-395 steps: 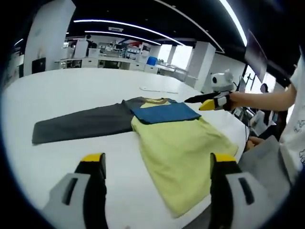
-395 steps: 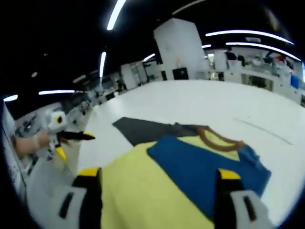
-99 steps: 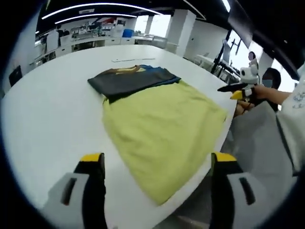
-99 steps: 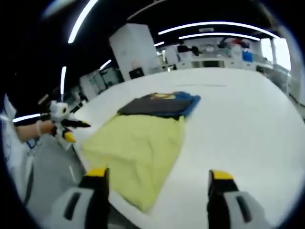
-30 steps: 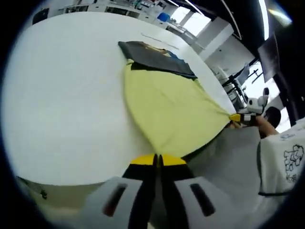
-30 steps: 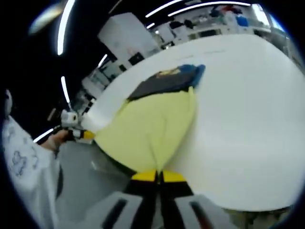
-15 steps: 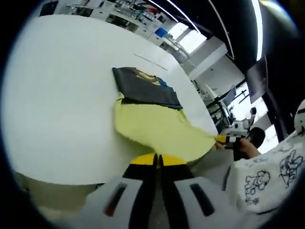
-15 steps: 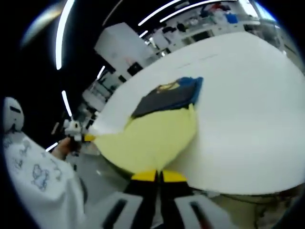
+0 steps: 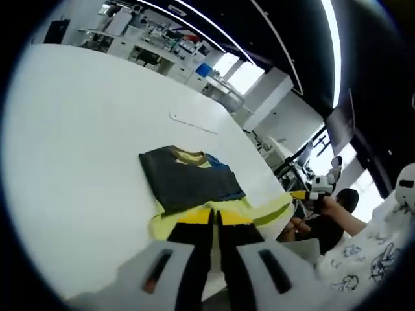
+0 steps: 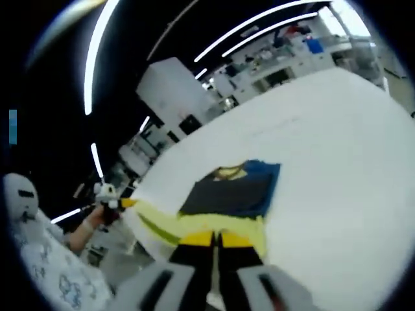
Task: Fold the garment on the visible template until the final outline fits inside the template.
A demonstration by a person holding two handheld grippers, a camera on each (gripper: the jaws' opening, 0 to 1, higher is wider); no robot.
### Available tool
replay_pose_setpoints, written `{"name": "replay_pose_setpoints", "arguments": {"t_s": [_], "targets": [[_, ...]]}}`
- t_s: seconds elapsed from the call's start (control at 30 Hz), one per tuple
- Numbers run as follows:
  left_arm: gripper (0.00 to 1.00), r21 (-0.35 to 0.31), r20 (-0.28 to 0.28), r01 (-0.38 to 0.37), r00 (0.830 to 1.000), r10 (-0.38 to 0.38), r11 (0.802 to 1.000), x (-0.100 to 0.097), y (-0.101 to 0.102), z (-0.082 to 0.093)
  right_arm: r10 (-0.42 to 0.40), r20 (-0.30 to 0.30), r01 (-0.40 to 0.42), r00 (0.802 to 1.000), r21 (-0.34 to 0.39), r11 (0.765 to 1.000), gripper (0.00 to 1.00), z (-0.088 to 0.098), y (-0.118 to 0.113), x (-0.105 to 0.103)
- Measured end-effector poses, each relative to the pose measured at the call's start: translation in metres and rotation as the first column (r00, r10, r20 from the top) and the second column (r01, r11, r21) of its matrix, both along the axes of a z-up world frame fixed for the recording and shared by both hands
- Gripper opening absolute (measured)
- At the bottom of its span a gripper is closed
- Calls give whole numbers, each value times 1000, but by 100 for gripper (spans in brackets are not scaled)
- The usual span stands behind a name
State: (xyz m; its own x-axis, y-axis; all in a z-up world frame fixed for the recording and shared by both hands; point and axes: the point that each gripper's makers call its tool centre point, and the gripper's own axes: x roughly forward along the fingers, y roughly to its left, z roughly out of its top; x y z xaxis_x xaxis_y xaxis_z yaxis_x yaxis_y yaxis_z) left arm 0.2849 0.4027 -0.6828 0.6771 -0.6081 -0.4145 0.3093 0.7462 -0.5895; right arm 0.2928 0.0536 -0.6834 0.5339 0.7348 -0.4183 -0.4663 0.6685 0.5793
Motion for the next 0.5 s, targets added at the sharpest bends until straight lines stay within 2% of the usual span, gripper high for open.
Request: {"name": "replay_pose_setpoints", "arguments": {"t_s": [0.03, 0.1, 0.27, 0.3, 0.4, 0.5], "targets": [[0, 13, 26, 2, 1000, -3, 1000, 8, -2, 3, -3, 15, 3, 1000, 1, 1000, 0, 3, 2, 9], [0, 2, 32, -18, 999, 18, 1000, 27, 0, 5, -11, 47, 11, 999, 6, 1000, 0, 9, 7, 30], [0, 2, 58, -53, 997, 53, 999, 76, 13, 0, -27, 82, 28, 996, -14, 999, 0, 4, 13, 79], [0, 3, 59, -56, 997, 55, 998, 69, 9, 1, -27, 91, 29, 995, -24, 999, 0, 1, 14, 89], [0, 22, 61, -83, 995, 81, 996, 86, 8, -7, -39, 95, 42, 995, -30, 999, 0, -5, 17, 108], [0, 9, 57, -118, 991, 118, 993, 103, 9, -12, -51, 102, 56, 993, -39, 998, 0, -10, 18, 125]]}}
